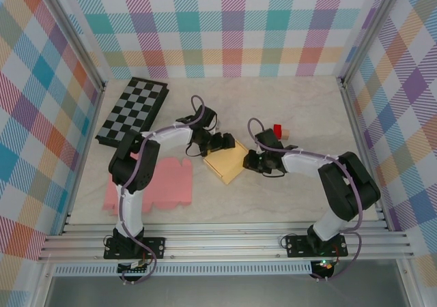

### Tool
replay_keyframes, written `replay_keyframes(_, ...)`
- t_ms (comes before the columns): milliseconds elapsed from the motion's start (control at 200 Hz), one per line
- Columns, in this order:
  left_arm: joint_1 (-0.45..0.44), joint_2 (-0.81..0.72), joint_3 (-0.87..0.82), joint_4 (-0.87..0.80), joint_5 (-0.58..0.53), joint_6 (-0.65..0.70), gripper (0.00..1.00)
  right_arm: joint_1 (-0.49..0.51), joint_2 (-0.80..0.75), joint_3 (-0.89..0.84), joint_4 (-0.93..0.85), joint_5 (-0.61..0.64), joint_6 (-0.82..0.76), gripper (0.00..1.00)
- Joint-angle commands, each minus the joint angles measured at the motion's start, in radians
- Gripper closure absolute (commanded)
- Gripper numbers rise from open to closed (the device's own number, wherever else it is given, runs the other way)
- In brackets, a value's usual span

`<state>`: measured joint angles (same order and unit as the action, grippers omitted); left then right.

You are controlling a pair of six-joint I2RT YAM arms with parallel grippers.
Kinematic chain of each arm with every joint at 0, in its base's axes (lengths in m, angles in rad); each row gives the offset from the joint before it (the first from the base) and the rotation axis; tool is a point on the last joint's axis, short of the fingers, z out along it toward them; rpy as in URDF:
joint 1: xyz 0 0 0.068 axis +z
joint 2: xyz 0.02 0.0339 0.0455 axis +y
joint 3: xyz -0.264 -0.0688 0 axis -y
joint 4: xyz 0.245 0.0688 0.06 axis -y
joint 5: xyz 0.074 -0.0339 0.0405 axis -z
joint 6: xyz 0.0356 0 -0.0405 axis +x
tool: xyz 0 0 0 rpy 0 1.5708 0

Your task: Fold the paper box

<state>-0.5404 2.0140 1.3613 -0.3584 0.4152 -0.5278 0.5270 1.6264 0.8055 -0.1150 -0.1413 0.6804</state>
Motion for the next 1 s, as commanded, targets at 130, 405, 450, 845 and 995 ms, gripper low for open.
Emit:
replay_keyframes(130, -0.008, -0.107, -0.036, -0.034, -0.060, -0.046, 0.13, -0.077, -0.009, 0.020, -0.041, -0.111, -0.099, 0.79)
replay_keyframes(405, 0.010, -0.031, 0.059, -0.047, -0.066, -0.014, 0.13, -0.193, -0.020, -0.003, -0.073, -0.228, -0.093, 0.81)
replay_keyframes(450, 0.010, -0.015, 0.079, -0.044, -0.065, -0.011, 0.13, -0.199, -0.012, -0.003, -0.062, -0.249, -0.087, 0.82)
replay_keyframes(845, -0.013, 0.053, 0.149, -0.065, -0.058, -0.012, 0.13, -0.209, 0.094, 0.043, 0.004, -0.325, -0.030, 0.96)
replay_keyframes(995, -0.025, 0.059, 0.154, -0.064, -0.053, -0.014, 0.13, -0.218, 0.127, 0.042, 0.042, -0.350, -0.019, 1.00)
